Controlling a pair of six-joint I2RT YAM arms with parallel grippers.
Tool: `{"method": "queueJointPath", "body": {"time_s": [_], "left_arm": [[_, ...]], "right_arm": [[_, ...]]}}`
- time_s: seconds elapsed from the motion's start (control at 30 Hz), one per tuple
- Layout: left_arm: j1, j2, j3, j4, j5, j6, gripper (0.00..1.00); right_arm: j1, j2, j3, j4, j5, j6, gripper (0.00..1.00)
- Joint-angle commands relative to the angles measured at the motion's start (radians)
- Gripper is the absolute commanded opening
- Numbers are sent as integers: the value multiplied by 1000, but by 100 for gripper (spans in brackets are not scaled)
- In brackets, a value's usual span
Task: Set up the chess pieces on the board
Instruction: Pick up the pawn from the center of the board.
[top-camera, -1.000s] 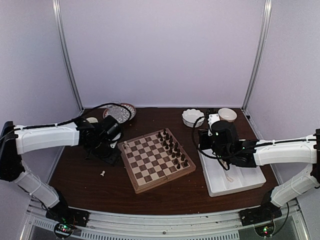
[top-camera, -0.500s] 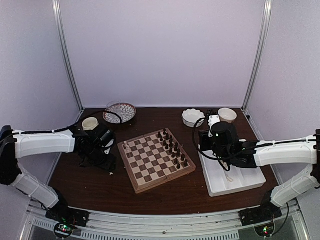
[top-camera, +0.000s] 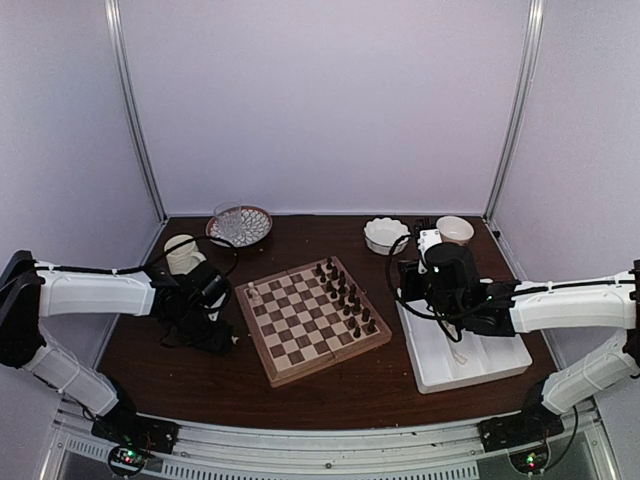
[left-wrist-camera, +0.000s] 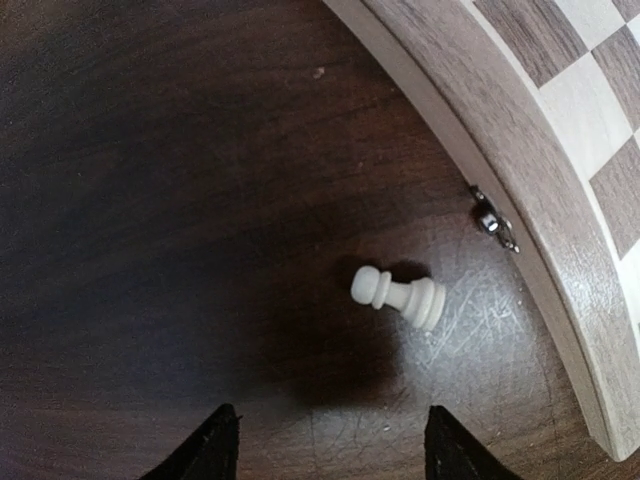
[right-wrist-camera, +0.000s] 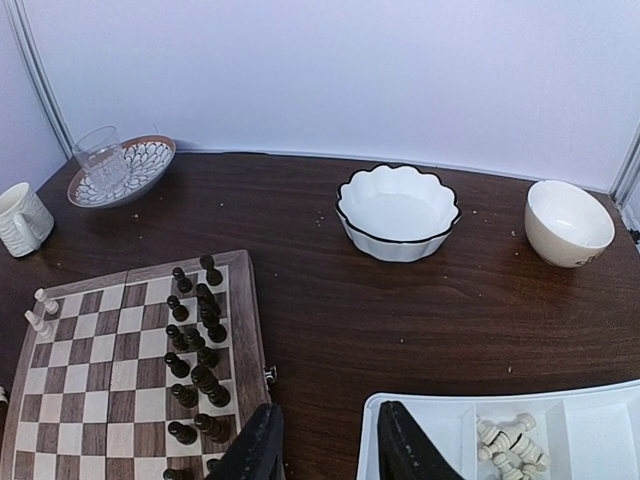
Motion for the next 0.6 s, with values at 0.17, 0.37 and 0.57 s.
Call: {"method": "queueJointPath", "body": {"time_s": [0.17, 0.37, 0.57], "left_arm": [[-4, 40, -3, 102, 12, -52, 61], [-46, 121, 45, 102, -58, -163, 59], [-57, 123, 60, 117, -127, -192, 58]], "right_arm": [[-6, 2, 6, -4, -3, -2, 35], [-6, -1, 7, -8, -3, 0, 35], [-6, -8, 5, -10, -5, 0, 35]]}}
